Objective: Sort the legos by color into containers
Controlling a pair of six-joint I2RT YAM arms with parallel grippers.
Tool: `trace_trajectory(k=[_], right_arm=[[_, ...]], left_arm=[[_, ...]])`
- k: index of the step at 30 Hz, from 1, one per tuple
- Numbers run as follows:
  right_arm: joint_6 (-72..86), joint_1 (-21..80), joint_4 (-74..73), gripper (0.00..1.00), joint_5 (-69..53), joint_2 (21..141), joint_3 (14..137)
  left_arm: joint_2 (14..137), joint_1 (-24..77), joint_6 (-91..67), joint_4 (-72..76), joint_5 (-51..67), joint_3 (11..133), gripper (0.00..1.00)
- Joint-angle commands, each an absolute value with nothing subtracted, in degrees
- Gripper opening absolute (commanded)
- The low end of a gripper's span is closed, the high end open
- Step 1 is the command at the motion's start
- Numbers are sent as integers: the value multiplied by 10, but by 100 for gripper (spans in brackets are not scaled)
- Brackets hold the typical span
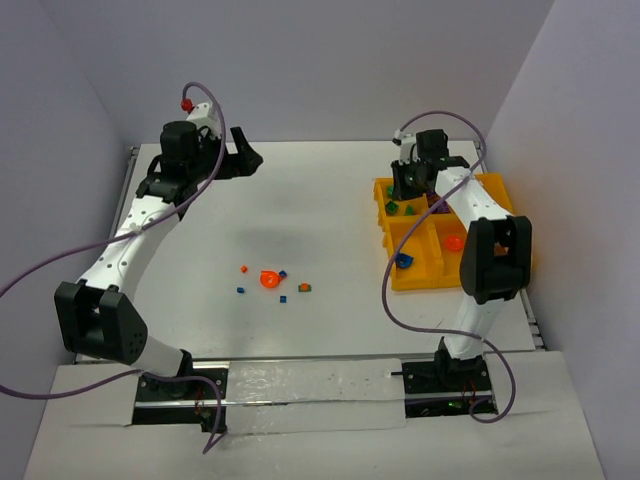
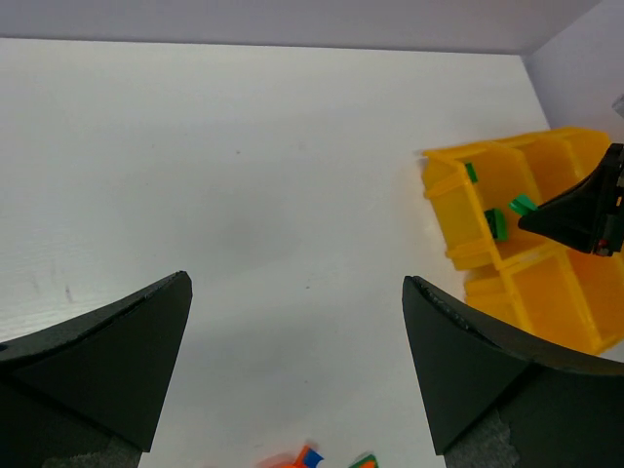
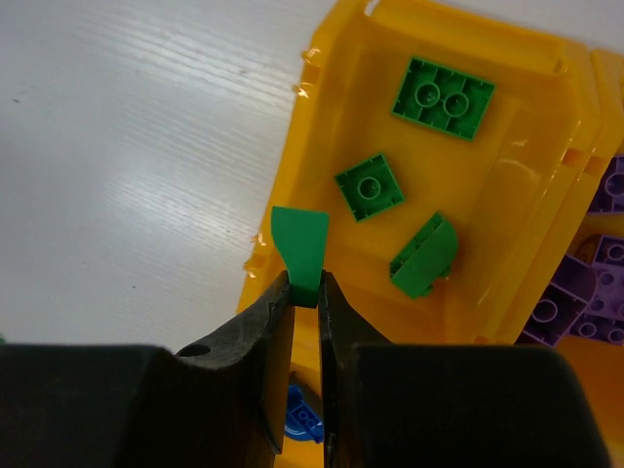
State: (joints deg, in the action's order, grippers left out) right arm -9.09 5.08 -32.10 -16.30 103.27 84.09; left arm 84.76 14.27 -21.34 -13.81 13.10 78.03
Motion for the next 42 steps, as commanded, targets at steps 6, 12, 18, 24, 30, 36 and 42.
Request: trace_trajectory(k=[6,12,18,24,30,36,42], right_arm=[[-113,33,-349,8,-129,1091,906],[-115,31,-365,54,-132,1102,929],[-122,32,-389,61,-146,1085,943],[-177,44,-399,71,-281,1013,945],[-195,77,-423,82,-354,995,938],[-180,85,-417,91,-370,972,903],[-180,85,-422,93,-368,954,894]], left_arm=[[807,126,-141,-150,101,727,99],[819,116,-33,-230,143,729,99],[797,104,-6,-230,212,695,99],[787,79,40,-268,373,670,96],[847,79,186,-379,505,659,81],[972,86,283,-447,533,678,72],[1079,103,361,-491,539,751,64]])
